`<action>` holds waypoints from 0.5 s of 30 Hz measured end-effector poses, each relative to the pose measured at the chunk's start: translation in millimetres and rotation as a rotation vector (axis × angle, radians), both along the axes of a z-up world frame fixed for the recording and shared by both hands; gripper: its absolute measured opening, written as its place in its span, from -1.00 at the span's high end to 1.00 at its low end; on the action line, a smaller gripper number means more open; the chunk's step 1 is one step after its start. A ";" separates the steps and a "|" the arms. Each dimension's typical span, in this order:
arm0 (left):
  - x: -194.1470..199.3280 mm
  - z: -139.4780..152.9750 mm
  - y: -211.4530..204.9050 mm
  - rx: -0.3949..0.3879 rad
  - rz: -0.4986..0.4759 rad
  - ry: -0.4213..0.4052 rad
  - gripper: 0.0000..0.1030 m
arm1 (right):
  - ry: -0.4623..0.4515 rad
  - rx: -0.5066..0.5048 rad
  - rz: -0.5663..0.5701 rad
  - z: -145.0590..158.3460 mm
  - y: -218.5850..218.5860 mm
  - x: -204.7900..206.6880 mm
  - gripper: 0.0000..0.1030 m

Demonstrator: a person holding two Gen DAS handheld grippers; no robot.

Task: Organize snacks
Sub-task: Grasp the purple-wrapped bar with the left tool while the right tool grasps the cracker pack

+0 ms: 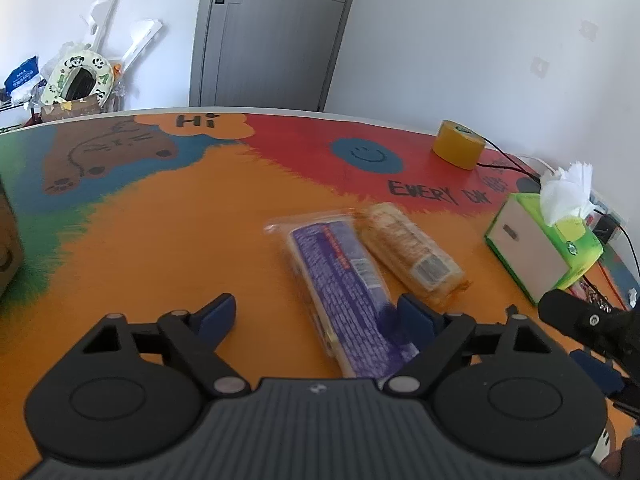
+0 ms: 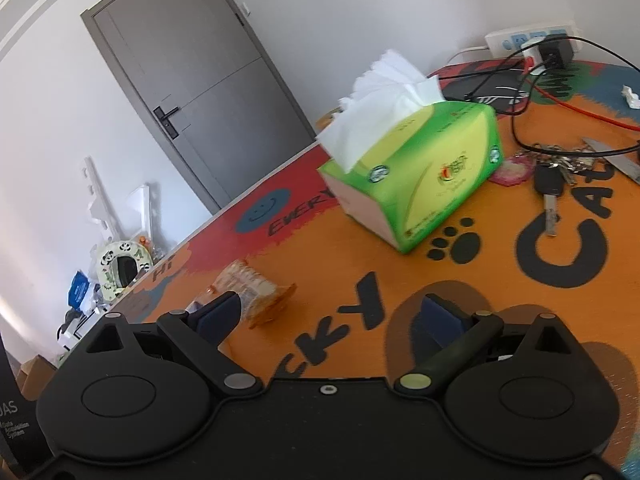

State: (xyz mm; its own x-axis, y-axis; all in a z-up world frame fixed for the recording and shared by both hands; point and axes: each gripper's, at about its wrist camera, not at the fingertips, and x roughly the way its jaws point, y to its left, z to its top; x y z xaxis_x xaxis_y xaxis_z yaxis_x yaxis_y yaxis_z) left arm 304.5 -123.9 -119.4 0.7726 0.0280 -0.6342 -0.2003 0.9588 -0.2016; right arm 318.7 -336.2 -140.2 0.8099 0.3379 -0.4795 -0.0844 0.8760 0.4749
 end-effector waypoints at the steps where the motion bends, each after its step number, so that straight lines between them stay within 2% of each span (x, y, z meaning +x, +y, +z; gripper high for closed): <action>1: -1.9 0.0 3.8 0.003 -0.002 -0.001 -0.66 | 0.000 -0.002 0.004 0.2 3.1 0.2 -0.91; 6: -10.5 2.5 20.0 -0.008 0.002 -0.010 -0.40 | 0.006 -0.011 0.021 -1.1 18.5 0.4 -0.91; 11: -15.8 3.9 35.8 -0.047 -0.019 -0.029 0.20 | 0.005 -0.024 0.039 -1.1 33.0 0.2 -0.90; 15: -17.2 6.3 43.5 -0.053 -0.019 -0.034 0.36 | -0.002 -0.036 0.051 0.5 40.2 -1.0 -0.90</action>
